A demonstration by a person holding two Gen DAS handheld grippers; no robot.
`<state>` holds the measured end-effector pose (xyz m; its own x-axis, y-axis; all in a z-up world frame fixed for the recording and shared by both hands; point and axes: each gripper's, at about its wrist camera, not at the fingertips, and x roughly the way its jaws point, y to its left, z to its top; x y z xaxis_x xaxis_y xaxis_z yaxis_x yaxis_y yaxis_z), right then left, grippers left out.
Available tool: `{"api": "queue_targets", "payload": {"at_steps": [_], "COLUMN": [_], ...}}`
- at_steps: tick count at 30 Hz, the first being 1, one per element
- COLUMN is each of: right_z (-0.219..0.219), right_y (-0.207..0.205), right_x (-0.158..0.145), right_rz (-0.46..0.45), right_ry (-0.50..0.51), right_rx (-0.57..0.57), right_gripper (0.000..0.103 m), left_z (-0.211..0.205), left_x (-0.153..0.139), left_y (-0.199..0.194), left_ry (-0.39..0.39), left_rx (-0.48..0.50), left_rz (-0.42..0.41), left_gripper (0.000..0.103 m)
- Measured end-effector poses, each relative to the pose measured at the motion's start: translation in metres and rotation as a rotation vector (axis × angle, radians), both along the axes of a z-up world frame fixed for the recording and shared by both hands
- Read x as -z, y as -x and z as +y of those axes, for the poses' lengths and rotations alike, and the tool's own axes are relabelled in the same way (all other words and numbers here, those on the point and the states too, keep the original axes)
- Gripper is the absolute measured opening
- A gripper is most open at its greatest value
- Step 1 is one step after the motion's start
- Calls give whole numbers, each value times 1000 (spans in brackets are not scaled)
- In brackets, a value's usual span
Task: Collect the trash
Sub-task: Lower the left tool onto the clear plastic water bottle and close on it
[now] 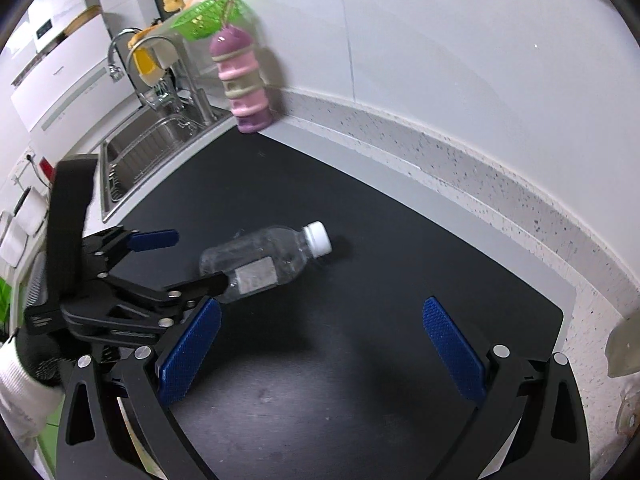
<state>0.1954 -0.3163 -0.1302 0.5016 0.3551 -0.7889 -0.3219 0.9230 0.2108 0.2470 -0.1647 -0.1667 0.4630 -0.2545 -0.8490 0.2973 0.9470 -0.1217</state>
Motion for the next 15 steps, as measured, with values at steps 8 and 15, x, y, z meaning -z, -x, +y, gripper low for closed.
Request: {"api": "queue_targets", "payload": {"at_steps": [8,15], "right_z": [-12,-15], "right_y": [-12,-15], "right_x": [17,22], "right_rz": [36,48], "right_ry": [-1,-9], "right_rx": [5,4], "right_gripper": [97,97], "left_z": [-27,-36], "left_x": [37,48], "left_y": [-20,-17], "left_ry": [-68,-68], "left_rx": [102,132], "left_rz": [31,28], "left_gripper": [99,75]}}
